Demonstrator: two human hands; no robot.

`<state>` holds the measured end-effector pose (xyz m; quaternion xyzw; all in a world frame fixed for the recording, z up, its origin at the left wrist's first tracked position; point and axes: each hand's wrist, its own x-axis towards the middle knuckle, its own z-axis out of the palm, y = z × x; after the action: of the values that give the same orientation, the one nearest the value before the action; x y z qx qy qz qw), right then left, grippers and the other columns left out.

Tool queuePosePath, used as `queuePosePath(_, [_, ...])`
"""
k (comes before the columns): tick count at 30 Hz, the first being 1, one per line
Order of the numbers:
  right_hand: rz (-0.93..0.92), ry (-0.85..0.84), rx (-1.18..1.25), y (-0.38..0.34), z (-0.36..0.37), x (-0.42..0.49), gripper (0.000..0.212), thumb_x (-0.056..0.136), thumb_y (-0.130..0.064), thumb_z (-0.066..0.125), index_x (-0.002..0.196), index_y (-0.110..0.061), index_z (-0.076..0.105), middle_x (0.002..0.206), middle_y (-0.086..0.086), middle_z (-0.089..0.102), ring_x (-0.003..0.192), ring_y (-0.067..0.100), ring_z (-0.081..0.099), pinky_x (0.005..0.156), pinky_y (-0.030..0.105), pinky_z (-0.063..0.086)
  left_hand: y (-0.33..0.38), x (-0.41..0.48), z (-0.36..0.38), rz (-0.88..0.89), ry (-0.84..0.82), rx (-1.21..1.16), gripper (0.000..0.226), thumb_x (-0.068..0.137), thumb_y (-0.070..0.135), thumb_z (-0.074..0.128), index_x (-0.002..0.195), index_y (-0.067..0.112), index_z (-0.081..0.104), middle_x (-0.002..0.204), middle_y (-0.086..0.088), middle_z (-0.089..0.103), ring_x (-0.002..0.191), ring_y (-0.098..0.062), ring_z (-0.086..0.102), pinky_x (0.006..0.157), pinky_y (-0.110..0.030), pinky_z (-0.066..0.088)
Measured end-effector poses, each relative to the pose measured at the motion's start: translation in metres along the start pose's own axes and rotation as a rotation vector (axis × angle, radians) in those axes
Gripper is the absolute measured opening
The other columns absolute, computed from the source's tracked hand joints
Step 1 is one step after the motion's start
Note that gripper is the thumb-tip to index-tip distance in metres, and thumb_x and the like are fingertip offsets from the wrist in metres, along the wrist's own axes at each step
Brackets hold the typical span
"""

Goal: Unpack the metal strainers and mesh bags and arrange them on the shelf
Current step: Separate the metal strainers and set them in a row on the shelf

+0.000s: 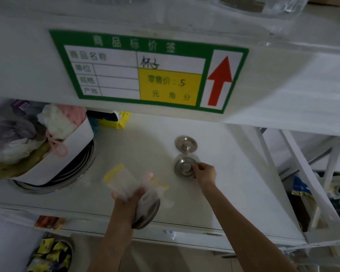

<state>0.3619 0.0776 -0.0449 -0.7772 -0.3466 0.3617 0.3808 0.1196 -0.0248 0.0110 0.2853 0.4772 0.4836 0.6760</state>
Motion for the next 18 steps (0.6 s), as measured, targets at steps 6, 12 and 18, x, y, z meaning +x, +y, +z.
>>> queuePosePath(6, [-0.151,0.084,-0.18,0.003,0.008,-0.004,0.019,0.088,-0.026,0.063,0.097,-0.014,0.075,0.09,0.009,0.07,0.075,0.023,0.061,0.067,0.028,0.045,0.0,0.0,0.005,-0.071,0.067,-0.033,0.103,0.046,0.052,0.089,0.135,0.013,0.055,0.131,-0.019,0.063,0.111,-0.033,0.063,0.073,-0.03,0.057])
queuePosePath(12, [-0.236,0.12,-0.287,0.006,0.008,-0.007,0.02,0.092,-0.025,0.058,0.096,-0.009,0.071,0.096,0.012,0.059,0.071,0.02,0.051,0.068,0.027,0.039,0.0,-0.001,0.01,-0.085,0.158,-0.039,0.096,0.047,0.046,0.075,0.131,0.004,0.054,0.121,-0.018,0.064,0.08,-0.029,0.063,0.059,-0.025,0.053])
queuePosePath(18, [-0.223,0.146,-0.166,0.0,-0.006,-0.025,0.033,0.09,-0.033,0.06,0.113,-0.01,0.062,0.117,0.008,0.054,0.098,0.026,0.059,0.084,0.035,0.052,-0.001,0.002,0.026,-0.016,0.292,-0.025,0.075,0.069,0.033,0.077,0.131,0.003,0.047,0.125,-0.027,0.062,0.09,-0.026,0.06,0.07,-0.04,0.055])
